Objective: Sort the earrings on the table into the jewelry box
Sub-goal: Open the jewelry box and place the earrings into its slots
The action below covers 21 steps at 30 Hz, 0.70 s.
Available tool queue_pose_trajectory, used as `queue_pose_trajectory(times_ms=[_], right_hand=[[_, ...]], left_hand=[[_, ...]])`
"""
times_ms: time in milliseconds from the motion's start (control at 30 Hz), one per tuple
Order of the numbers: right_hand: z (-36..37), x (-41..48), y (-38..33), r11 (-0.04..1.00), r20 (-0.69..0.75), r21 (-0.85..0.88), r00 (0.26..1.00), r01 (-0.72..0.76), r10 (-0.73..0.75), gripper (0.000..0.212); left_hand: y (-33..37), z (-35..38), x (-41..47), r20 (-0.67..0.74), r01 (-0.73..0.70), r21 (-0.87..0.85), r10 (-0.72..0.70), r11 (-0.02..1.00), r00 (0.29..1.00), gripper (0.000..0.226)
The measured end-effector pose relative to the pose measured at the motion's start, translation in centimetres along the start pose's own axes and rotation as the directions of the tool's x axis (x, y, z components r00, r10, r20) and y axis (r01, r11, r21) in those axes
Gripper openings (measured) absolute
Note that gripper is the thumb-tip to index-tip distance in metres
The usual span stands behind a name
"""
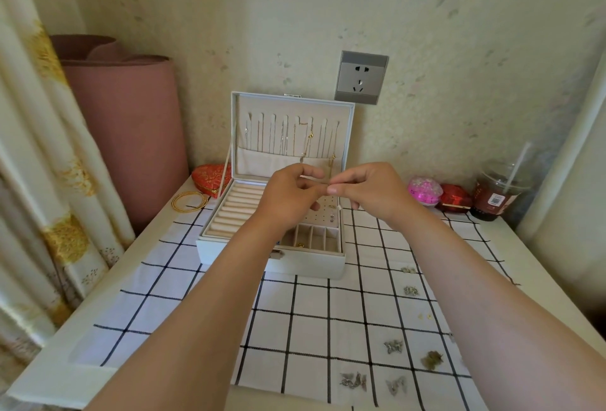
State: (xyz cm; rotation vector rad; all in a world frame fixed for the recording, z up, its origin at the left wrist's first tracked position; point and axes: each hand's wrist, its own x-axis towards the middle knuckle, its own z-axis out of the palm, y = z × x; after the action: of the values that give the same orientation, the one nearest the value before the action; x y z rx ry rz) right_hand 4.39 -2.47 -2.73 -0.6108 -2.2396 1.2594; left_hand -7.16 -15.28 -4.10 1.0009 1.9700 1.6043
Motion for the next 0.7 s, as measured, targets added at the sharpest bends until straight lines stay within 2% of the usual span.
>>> queue_pose_trajectory(times_ms=[133, 200, 300, 400, 467, 533, 700], right_hand=[[-0.2, 0.2, 0.7, 0.999, -0.014, -0.033, 1.0, -0.001, 0.001, 0.005], [0.1, 0.3, 1.2, 0.992, -0.043, -0.128, 0.999, -0.006, 0.001, 0.005], [0.8, 0.2, 2.0, 0.908, -0.062, -0.418, 0.997, 0.012, -0.041, 0.006], [1.5, 0.0, 2.2, 0.824, -0.021, -0.565, 0.998, 0.035, -0.057, 0.007], [1.6, 0.0, 2.1, 0.784, -0.001, -0.618, 0.997, 0.062, -0.08, 0.009], [1.7, 0.0, 2.1, 0.74, 0.009, -0.665, 0.992, 0.099, -0.124, 0.009], [1.6, 0.2, 2.3, 0.693, 0.069, -0.704, 0.986, 0.156, -0.152, 0.008]], left_hand=[[-0.1, 0.1, -0.1, 0.035, -0.019, 0.037, 0.017, 0.999, 0.999, 0.022], [-0.7, -0.1, 0.1, 0.061, -0.08, 0.248, 0.067, 0.965, 0.996, 0.019], [-1.6, -0.3, 0.0, 0.123, -0.178, 0.583, 0.13, 0.793, 0.984, 0.026], [-1.8, -0.3, -0.1, 0.221, -0.239, 0.725, 0.111, 0.646, 0.969, 0.03], [-1.8, -0.2, -0.1, 0.261, -0.265, 0.778, 0.092, 0.57, 0.961, 0.03], [-1.8, 0.0, 0.0, 0.267, -0.274, 0.795, 0.094, 0.54, 0.959, 0.031], [-2.0, 0.0, 0.2, 0.27, -0.271, 0.783, 0.087, 0.559, 0.959, 0.032]])
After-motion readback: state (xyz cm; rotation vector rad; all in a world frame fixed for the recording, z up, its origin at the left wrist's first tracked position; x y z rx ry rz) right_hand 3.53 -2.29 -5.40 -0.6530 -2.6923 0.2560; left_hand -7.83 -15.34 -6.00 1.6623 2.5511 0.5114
